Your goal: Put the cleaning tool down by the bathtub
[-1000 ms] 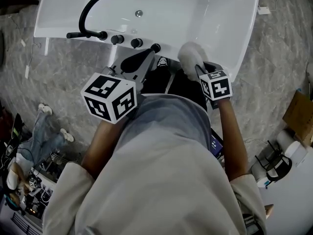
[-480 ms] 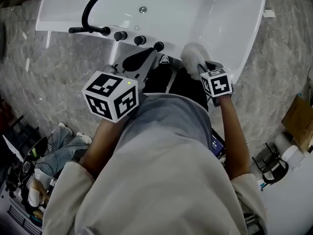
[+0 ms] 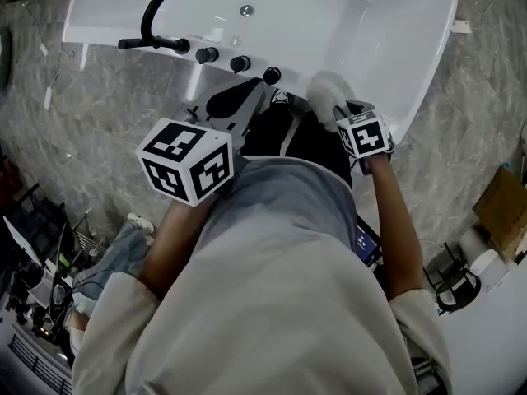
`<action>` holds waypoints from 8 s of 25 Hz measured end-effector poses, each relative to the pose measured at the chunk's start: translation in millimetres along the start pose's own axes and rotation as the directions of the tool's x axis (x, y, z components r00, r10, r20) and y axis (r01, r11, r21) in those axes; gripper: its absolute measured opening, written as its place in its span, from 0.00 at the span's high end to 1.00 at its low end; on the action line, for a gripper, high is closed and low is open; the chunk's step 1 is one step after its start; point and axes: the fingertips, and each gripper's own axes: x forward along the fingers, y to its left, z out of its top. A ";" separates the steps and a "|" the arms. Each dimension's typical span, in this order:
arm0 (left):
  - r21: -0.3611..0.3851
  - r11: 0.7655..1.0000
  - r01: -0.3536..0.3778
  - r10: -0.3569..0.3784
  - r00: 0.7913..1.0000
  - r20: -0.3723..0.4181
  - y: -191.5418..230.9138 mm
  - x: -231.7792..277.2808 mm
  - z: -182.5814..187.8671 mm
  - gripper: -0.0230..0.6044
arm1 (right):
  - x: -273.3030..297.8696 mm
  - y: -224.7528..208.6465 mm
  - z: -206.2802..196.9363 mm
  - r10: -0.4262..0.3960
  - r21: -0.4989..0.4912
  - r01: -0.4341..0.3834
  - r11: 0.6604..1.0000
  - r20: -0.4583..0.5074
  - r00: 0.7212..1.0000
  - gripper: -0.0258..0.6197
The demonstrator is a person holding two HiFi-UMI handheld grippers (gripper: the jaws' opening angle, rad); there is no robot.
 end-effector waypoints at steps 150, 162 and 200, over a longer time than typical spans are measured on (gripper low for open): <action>0.136 0.974 0.182 -0.177 0.983 -0.049 -49.1 10.5 -2.0 0.95 | -143.1 31.0 43.8 -0.057 0.272 -0.071 0.960 0.433 0.899 0.83; 0.151 0.968 0.200 -0.195 0.980 -0.044 -63.3 10.5 -2.3 0.95 | -177.0 32.5 34.5 -0.119 0.335 -0.074 0.939 0.522 0.844 0.86; 0.141 0.953 0.267 -0.259 0.963 -0.072 -65.9 11.6 -5.9 0.95 | -221.7 39.0 33.9 -0.256 0.442 -0.059 0.895 0.618 0.743 0.94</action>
